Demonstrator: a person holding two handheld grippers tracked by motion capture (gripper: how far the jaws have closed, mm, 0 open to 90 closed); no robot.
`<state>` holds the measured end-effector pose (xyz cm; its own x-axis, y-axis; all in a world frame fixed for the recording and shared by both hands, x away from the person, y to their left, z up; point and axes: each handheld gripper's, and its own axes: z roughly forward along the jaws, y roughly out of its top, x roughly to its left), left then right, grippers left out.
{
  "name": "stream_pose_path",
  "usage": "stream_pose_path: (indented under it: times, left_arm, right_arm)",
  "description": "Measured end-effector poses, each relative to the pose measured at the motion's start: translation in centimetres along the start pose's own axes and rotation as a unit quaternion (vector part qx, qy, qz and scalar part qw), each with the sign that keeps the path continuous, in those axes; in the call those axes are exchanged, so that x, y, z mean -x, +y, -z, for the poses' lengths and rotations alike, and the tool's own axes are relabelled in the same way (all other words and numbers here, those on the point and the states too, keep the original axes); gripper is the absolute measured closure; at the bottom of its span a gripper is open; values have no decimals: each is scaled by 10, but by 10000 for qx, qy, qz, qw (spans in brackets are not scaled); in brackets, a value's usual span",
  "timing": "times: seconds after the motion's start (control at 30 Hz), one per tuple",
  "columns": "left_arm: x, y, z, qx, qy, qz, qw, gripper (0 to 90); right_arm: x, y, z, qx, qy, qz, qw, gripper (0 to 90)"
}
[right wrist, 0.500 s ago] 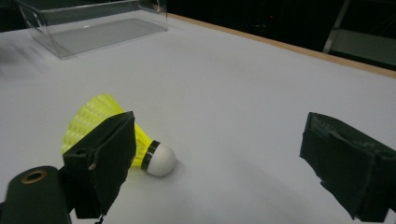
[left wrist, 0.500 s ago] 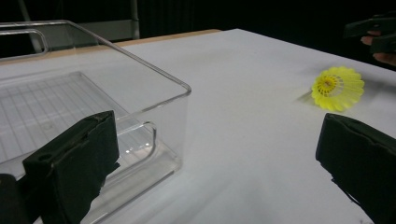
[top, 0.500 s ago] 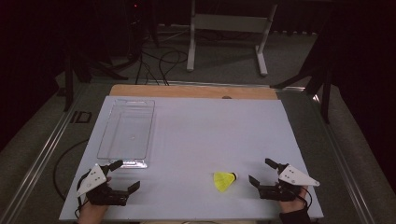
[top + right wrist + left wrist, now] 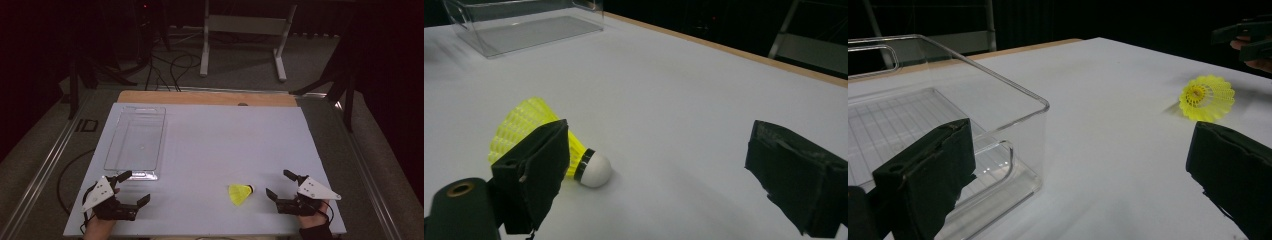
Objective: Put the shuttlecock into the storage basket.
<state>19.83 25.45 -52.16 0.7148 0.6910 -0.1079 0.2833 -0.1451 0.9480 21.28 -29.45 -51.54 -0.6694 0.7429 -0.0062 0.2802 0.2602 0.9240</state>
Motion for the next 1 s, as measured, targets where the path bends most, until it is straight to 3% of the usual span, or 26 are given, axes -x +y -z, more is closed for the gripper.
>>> stream_pose_path:
  times: [0.67, 0.87, 1.0]
  left_arm:
    - [3, 14, 2, 9, -37, -46, 10000, 0]
    - [3, 25, 0, -307, -238, -231, 9990, 0]
    - [3, 32, -3, -725, -399, -366, 9959, 0]
  right_arm:
    - [-2, 0, -2, -63, -78, 69, 9999, 109]
    - [-1, 1, -1, -52, -103, 42, 9999, 109]
    - [-1, 0, -1, -67, -108, 35, 9999, 109]
